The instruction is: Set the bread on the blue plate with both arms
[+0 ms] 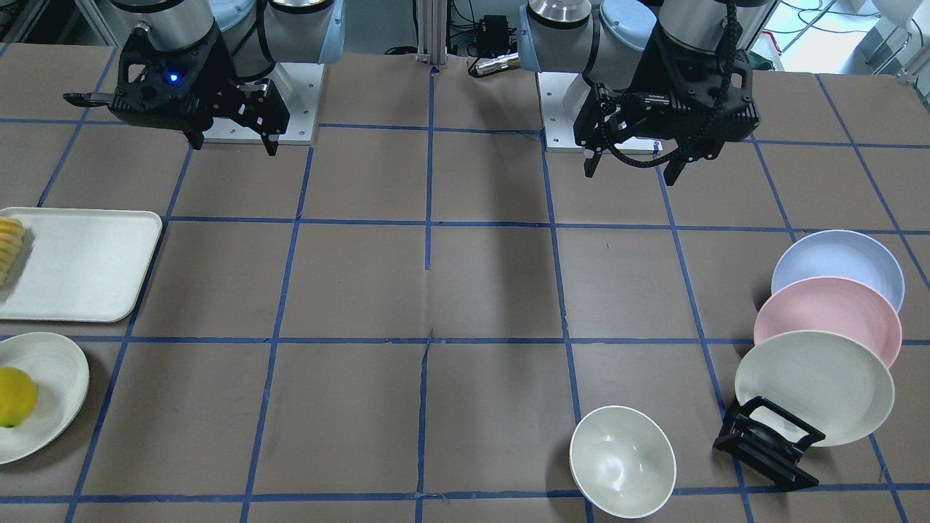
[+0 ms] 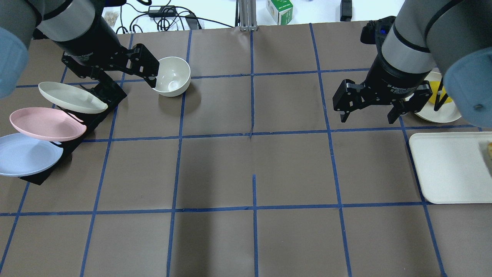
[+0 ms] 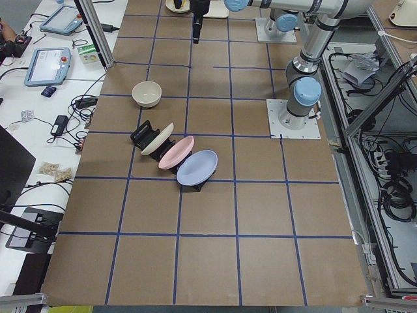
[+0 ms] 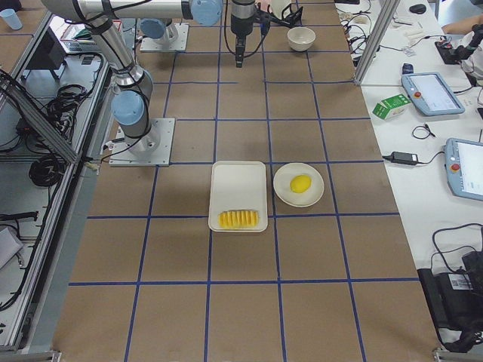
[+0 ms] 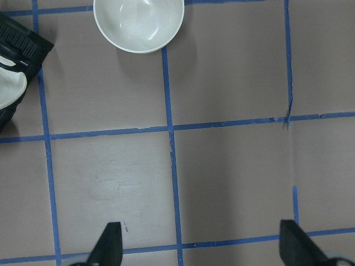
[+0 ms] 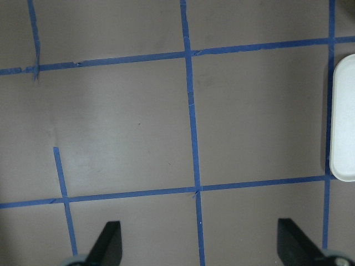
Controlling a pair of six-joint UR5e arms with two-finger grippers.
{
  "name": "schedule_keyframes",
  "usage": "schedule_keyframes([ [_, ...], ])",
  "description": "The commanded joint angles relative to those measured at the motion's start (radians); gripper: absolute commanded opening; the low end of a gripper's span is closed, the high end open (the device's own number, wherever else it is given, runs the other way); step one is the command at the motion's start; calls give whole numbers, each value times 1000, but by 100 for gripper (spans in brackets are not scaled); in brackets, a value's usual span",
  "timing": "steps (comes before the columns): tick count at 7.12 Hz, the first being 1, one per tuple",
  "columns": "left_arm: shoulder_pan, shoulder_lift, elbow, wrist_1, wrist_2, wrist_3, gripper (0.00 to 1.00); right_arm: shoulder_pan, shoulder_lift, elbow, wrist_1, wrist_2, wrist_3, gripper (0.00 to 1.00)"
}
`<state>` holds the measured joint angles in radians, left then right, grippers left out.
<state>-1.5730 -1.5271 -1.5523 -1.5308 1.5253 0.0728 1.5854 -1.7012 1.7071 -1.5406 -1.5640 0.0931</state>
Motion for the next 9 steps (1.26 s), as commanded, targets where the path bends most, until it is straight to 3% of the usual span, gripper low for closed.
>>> schedule_keyframes([
  [1, 5, 7, 3, -2, 7, 27, 100, 1, 0, 0, -9, 1, -1, 100],
  [7, 13, -18, 17, 0, 30, -100, 100, -19, 8, 17, -12, -7, 10, 100],
  [9, 13, -19, 18, 0, 30, -100, 100, -184, 8, 25, 2, -19, -25, 100],
])
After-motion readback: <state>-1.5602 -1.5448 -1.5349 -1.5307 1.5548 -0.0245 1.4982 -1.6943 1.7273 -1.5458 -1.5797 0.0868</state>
